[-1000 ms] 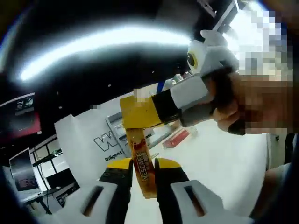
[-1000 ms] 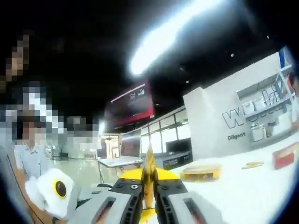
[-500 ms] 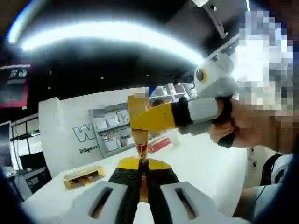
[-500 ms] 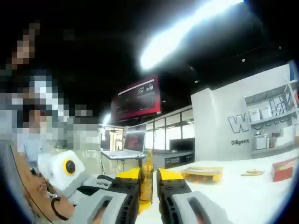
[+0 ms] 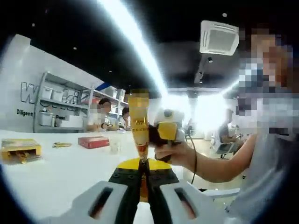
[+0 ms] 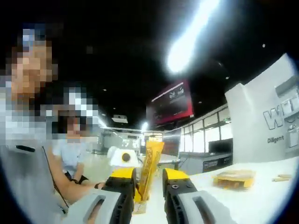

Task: Tear open the coffee pouch, take out the coffee, and pour the coffee from the pouch into the cup

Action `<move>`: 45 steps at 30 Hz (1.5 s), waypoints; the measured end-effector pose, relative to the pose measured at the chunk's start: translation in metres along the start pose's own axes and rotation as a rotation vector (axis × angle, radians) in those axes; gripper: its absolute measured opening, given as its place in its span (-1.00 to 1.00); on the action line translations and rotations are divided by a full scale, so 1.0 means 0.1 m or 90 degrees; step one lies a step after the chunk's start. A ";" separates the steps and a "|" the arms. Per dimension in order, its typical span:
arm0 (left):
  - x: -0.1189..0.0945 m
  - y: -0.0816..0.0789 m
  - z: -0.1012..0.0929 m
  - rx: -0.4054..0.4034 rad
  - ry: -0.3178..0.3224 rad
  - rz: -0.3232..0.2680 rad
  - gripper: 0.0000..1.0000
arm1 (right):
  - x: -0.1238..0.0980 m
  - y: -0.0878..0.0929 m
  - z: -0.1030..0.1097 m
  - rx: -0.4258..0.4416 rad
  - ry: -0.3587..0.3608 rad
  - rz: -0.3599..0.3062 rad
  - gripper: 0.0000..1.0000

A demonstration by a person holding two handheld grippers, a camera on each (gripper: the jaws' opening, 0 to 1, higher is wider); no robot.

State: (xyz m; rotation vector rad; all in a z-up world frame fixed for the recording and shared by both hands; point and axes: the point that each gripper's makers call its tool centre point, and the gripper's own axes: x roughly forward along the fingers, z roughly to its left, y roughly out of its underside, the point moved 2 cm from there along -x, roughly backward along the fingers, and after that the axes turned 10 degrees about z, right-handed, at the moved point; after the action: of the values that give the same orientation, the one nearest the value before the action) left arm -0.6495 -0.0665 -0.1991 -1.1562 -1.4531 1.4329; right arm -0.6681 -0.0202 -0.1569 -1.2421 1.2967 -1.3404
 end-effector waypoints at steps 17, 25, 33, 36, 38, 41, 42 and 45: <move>0.17 0.15 0.14 0.044 -0.021 0.024 -0.38 | 0.04 0.14 -0.12 0.032 0.058 0.026 -0.82; 0.27 0.20 0.41 0.143 -0.345 0.067 -0.39 | -0.02 0.23 -0.32 0.050 0.237 0.018 -0.83; 0.35 0.17 0.42 0.247 -0.480 0.101 -0.62 | 0.02 0.22 -0.31 0.002 0.294 0.045 -0.82; 0.32 0.19 0.49 0.227 -0.468 0.108 -0.86 | 0.02 0.25 -0.31 0.010 0.279 0.049 -0.82; 0.32 0.18 0.47 0.234 -0.442 0.105 -0.89 | 0.00 0.26 -0.30 0.006 0.268 0.046 -0.80; 0.31 0.15 0.39 0.192 -0.354 0.089 -0.90 | 0.00 0.22 -0.28 -0.008 0.240 0.034 -0.65; 0.29 0.14 0.39 0.177 -0.345 0.083 -0.90 | -0.01 0.21 -0.29 -0.004 0.230 0.031 -0.55; 0.31 0.06 0.30 0.149 -0.250 0.059 -0.90 | -0.02 0.15 -0.26 0.001 0.172 0.017 -0.37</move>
State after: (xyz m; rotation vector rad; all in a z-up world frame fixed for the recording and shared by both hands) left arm -0.6861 -0.0455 -0.2093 -0.8352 -1.4509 1.9188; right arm -0.6947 -0.0157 -0.1713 -1.0645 1.4920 -1.5290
